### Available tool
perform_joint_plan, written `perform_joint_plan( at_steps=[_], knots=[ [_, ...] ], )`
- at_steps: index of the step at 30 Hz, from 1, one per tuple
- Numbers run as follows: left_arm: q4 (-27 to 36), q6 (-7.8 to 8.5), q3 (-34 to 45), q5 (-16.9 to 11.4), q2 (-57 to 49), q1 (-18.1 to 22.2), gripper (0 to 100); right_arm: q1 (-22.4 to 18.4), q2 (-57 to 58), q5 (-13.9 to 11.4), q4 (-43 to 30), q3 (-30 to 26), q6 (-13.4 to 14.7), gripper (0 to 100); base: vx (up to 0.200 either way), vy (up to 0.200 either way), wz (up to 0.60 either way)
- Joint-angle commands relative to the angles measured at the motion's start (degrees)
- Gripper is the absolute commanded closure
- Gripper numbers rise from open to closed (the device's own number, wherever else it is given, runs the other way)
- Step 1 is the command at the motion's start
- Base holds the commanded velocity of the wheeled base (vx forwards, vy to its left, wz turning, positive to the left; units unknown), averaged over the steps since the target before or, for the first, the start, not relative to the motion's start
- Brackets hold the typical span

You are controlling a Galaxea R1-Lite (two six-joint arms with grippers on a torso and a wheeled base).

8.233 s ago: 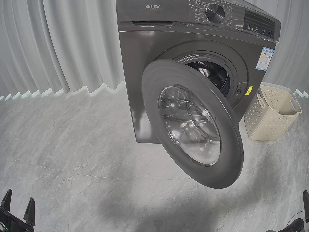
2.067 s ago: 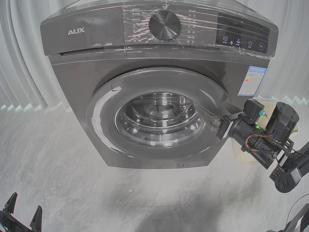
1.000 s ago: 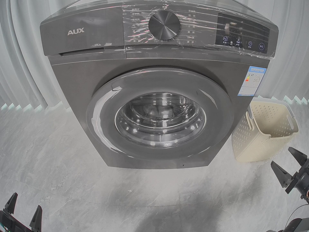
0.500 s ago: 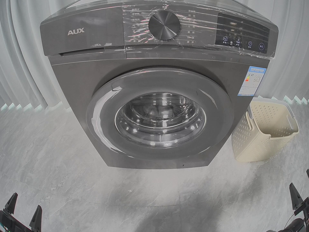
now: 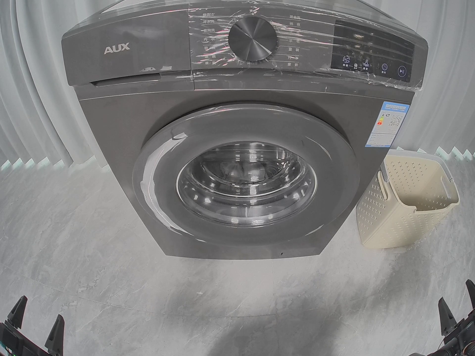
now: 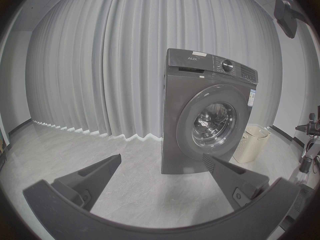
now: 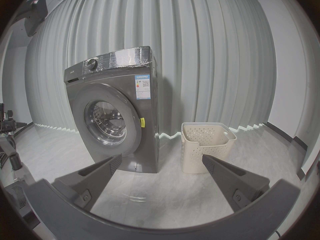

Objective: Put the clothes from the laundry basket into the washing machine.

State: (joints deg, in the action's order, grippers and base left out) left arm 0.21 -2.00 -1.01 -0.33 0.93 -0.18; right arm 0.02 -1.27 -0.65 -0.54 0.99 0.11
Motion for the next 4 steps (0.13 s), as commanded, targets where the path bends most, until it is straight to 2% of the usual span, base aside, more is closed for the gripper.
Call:
perform_joint_plan(
  at_steps=[1,4],
  knots=[
    [0.0,0.07,0.8,0.0,-0.9,0.0,0,-0.1,1.3,-0.1,0.0,-0.8,-0.1,0,0.000,0.000,0.00],
    [0.0,0.33,0.8,0.0,-0.9,0.0,0,0.0,1.3,0.4,0.0,-0.8,0.2,0,0.000,0.000,0.00]
  ],
)
